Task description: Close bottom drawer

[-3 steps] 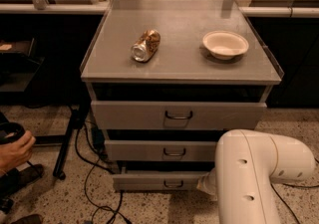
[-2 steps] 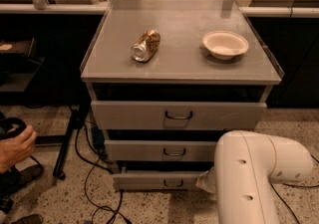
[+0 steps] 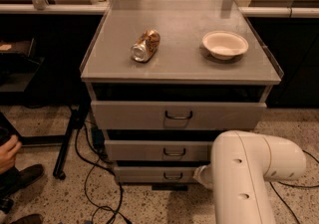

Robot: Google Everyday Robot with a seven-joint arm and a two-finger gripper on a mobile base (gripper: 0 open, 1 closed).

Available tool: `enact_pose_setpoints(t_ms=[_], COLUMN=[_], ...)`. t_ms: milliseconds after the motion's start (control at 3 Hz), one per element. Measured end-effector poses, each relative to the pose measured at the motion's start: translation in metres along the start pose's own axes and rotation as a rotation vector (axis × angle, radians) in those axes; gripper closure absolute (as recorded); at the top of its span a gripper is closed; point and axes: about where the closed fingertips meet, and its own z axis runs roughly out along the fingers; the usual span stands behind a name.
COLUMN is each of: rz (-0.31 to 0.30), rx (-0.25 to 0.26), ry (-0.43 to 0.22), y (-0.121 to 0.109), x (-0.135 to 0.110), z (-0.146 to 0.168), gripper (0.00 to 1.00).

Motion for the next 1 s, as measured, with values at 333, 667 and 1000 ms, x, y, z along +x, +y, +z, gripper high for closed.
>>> enact_pose_setpoints(t_ms=[333, 667, 1000], rz=[0.001, 0.009, 0.049], rx=[0.001, 0.013, 0.042], ry=[0.007, 0.086, 0.155], y=[-0.001, -0.014, -0.044], x=[0.002, 0.023, 0.045], z=[-0.001, -0.016, -0.059], gripper=[1.00, 1.00, 1.00])
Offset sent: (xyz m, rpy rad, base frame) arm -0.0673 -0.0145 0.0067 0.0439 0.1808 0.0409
